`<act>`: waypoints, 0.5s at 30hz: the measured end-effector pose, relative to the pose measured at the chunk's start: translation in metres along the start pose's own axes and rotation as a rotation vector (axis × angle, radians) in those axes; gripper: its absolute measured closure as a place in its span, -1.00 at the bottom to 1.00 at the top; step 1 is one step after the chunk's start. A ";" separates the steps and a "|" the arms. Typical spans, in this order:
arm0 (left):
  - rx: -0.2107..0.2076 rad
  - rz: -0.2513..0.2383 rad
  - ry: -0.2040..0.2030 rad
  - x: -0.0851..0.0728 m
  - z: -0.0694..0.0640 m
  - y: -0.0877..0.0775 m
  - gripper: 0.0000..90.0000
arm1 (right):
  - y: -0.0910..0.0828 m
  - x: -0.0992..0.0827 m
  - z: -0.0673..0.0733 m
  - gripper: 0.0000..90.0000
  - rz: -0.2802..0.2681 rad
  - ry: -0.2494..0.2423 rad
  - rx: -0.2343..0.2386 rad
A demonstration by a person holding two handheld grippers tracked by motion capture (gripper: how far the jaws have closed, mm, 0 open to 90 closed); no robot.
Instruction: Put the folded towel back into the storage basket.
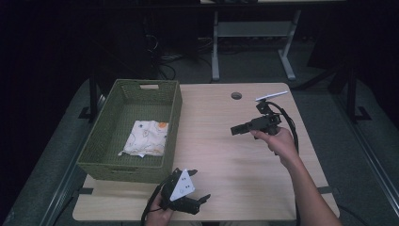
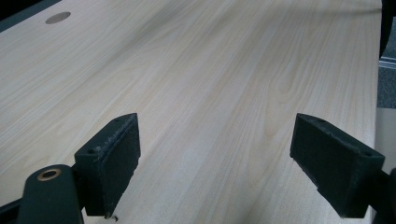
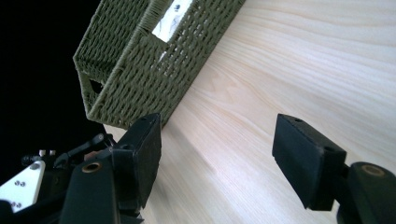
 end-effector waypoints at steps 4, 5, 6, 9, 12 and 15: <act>-0.001 0.000 -0.002 0.000 0.000 0.001 -0.64 | -0.005 -0.008 -0.006 -0.29 -0.005 0.013 0.001; -0.002 0.001 -0.002 0.000 -0.001 0.001 -0.64 | -0.006 -0.010 -0.007 -0.29 -0.007 0.018 -0.001; -0.002 0.000 -0.001 0.000 -0.001 0.001 -0.64 | -0.008 -0.013 -0.009 -0.30 -0.008 0.020 0.000; -0.002 0.003 0.002 0.000 -0.001 0.001 -0.64 | -0.011 -0.019 -0.012 -0.30 -0.013 0.027 0.002; -0.003 0.002 -0.001 0.000 -0.001 0.002 -0.64 | -0.014 -0.025 -0.015 -0.31 -0.015 0.036 0.006; -0.002 0.000 -0.003 0.000 -0.001 0.001 -0.64 | -0.016 -0.031 -0.018 -0.32 -0.018 0.041 0.010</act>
Point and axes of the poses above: each handheld gripper's, and its own axes: y roughly forward along the jaws, x roughly out of its top, z roughly to its left, the point moved 6 cm from there along y, roughly forward along the jaws, and after that the axes turned 7 degrees about -y, right-handed, at the moved point
